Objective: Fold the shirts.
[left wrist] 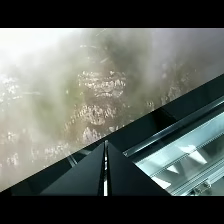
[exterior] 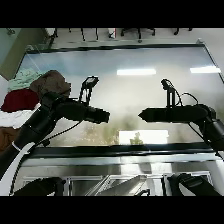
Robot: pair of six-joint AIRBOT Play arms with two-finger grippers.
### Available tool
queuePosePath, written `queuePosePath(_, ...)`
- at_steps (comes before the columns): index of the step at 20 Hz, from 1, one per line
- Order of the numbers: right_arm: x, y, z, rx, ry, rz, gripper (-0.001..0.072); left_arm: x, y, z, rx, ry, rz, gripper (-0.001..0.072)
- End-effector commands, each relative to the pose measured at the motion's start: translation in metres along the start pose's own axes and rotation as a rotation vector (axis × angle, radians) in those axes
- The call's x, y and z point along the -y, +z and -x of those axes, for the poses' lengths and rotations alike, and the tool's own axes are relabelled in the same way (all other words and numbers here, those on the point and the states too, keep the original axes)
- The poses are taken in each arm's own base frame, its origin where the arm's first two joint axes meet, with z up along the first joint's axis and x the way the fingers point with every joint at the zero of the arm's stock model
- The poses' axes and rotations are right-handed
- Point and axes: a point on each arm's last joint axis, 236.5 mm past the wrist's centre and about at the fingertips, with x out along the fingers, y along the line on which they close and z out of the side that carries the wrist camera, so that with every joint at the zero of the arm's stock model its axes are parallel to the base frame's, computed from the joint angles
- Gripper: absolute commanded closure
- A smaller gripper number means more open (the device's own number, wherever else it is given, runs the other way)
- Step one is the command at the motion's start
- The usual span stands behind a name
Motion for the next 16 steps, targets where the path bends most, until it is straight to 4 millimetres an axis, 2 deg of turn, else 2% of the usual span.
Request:
queuePosePath(1,0.0,0.0,0.0,0.0,0.0,0.0,0.0692,0.0,0.0,0.0,0.0,0.0,0.0,0.0691)
queuePosePath(13,0.0,0.0,0.0,0.0,0.001,0.0,0.0692,0.0,0.0,0.0,0.0,0.0,0.0,0.0691)
queuePosePath(14,0.0,0.0,0.0,0.001,0.001,0.0,0.0692,0.001,0.003,0.0,0.013,-0.002,0.0,0.0691)
queuePosePath(16,0.0,0.001,0.0,0.006,0.0,0.0,0.0693,0.005,0.022,0.001,0.092,-0.019,0.0,0.0691)
